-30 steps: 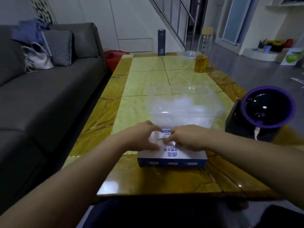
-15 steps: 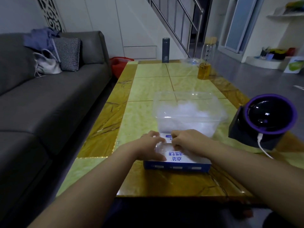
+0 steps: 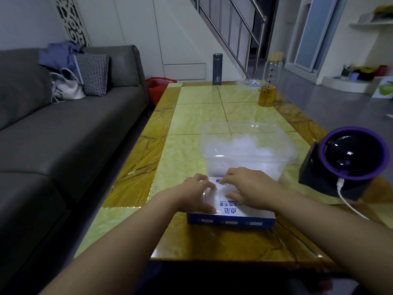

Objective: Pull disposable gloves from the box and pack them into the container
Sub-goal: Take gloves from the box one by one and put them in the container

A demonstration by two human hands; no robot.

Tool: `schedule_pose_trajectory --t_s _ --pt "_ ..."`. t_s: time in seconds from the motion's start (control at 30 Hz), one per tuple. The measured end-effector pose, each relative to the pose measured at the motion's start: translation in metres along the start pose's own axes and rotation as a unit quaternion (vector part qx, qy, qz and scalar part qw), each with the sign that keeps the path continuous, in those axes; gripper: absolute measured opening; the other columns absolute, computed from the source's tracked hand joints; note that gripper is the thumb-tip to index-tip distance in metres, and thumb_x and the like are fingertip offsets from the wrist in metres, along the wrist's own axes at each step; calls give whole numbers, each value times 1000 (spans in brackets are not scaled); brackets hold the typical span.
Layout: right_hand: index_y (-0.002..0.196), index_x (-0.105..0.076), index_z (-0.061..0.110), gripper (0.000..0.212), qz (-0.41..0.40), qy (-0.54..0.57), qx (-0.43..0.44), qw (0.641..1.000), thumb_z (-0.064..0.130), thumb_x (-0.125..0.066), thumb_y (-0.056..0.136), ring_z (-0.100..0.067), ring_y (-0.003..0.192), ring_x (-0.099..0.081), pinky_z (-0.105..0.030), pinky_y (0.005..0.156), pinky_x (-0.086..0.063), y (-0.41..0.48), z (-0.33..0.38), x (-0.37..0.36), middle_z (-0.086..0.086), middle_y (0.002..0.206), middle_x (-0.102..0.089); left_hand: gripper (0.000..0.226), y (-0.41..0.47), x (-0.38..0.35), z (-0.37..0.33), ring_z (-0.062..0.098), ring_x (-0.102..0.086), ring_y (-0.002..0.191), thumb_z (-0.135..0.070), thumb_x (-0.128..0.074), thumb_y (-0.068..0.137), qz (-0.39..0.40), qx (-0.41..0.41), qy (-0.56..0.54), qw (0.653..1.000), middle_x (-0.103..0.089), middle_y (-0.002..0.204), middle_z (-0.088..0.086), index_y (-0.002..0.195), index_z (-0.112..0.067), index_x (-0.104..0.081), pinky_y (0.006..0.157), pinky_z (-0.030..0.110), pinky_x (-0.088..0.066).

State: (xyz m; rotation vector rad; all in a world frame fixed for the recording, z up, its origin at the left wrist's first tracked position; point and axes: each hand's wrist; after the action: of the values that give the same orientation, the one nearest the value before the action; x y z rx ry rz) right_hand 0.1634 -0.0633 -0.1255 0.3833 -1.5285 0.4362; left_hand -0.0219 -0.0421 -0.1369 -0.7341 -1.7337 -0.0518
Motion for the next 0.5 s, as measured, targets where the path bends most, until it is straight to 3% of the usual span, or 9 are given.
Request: schedule_pose_trajectory --t_s 0.1,0.2,0.37,0.5 --pt "109 -65 26 21 -27 -8 -13 1000 29 -49 96 -15 104 -51 -30 76 -44 1 1 -2 7 113 -59 76 -1 1 -2 24 -16 143 -45 -67 83 5 4 -1 1000 -11 157 -4 146 -29 -29 112 43 -27" --pt "99 -64 22 16 -83 32 -20 996 27 -48 97 -15 98 -54 -29 72 -42 2 3 12 7 103 -59 78 -2 2 -2 24 -17 143 -45 -68 83 4 5 0 1000 -11 157 -4 147 -28 -28 113 43 -27" --pt "96 -66 12 12 -282 129 -60 949 18 -56 94 -16 84 -55 -31 73 -44 -3 -9 74 0 94 -63 83 -3 4 -4 24 -20 141 -46 -68 82 5 4 8 1000 -14 156 -2 149 -23 -24 114 43 -27" --pt "97 -69 12 14 -306 110 -52 944 20 -58 93 -10 84 -52 -27 77 -45 -10 -20 115 3 91 -62 88 -15 15 -12 19 -39 131 -47 -73 77 -51 10 -106 993 -33 149 -1 147 -20 -26 106 32 -38"
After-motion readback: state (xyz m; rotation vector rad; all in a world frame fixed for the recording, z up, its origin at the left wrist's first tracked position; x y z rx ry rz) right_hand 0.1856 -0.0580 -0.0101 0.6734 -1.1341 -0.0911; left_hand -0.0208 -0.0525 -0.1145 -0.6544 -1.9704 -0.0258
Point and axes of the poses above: each hand's wrist, its own y-axis towards the middle knuckle, its own x-axis out of the back of the hand, z = x × y
